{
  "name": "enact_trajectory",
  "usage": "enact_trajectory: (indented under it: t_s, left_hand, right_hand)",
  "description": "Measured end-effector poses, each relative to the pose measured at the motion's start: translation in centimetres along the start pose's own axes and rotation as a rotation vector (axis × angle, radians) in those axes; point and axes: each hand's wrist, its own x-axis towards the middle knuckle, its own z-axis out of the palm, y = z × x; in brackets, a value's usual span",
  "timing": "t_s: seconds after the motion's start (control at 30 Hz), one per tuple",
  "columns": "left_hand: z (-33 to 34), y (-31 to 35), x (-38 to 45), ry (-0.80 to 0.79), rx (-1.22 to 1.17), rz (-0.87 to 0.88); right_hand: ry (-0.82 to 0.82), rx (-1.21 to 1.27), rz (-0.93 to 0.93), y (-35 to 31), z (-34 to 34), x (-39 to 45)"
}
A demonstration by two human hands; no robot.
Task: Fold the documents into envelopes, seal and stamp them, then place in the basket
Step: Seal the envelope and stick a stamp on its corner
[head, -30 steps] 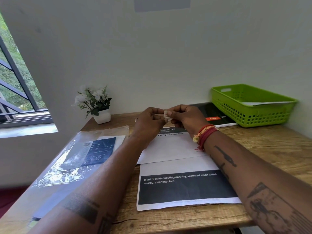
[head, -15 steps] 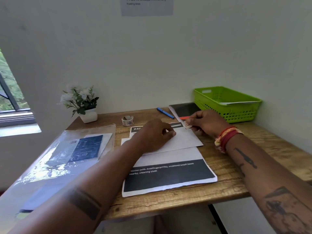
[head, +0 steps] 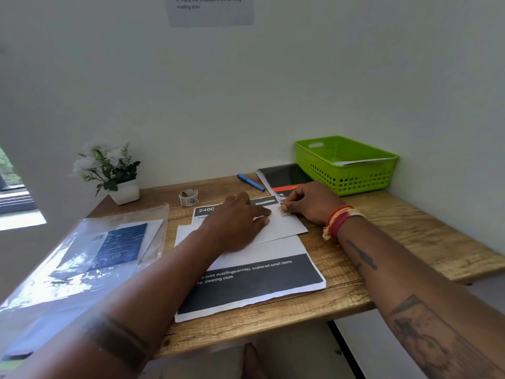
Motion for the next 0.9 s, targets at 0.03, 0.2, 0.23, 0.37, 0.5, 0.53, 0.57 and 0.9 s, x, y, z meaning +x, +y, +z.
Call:
enact_trajectory:
  t_s: [0.03, 0.2, 0.23, 0.37, 0.5, 0.53, 0.57, 0.9]
  left_hand:
    - [0.0, 0.0, 0.0, 0.001, 0.001, -0.001]
    - [0.2, -0.2, 0.1, -0.003, 0.016, -0.003]
    - [0.2, -0.2, 0.2, -0.005, 0.018, -0.001]
    - [0.2, -0.1, 0.3, -0.009, 0.031, 0.0]
    - [0.1, -0.1, 0.2, -0.019, 0.032, -0.009]
    - [0.1, -0.1, 0.2, -0.019, 0.034, -0.012]
    - [0.1, -0.1, 0.3, -0.019, 0.039, -0.007]
    - [0.0, 0.5, 1.0, -0.098, 0.091, 0.147]
  right_hand:
    - [0.008, -0.008, 0.007, 0.0, 0.1, 0.0]
    - [0.019, -0.089, 0.025, -0.2, 0.2, 0.0]
    - [0.01, -0.115, 0.014, -0.4, 0.2, 0.0]
    - [-0.022, -0.132, 0.003, -0.7, 0.1, -0.2]
    - [-0.047, -0.136, 0.031, -1.1, -0.2, -0.2]
    - [-0.054, -0.145, 0.039, -1.2, -0.4, -0.3]
    - [-0.063, -0.158, 0.049, -1.4, -0.6, -0.4]
    - [-0.292, -0.403, 0.237, -2.9, -2.2, 2.1]
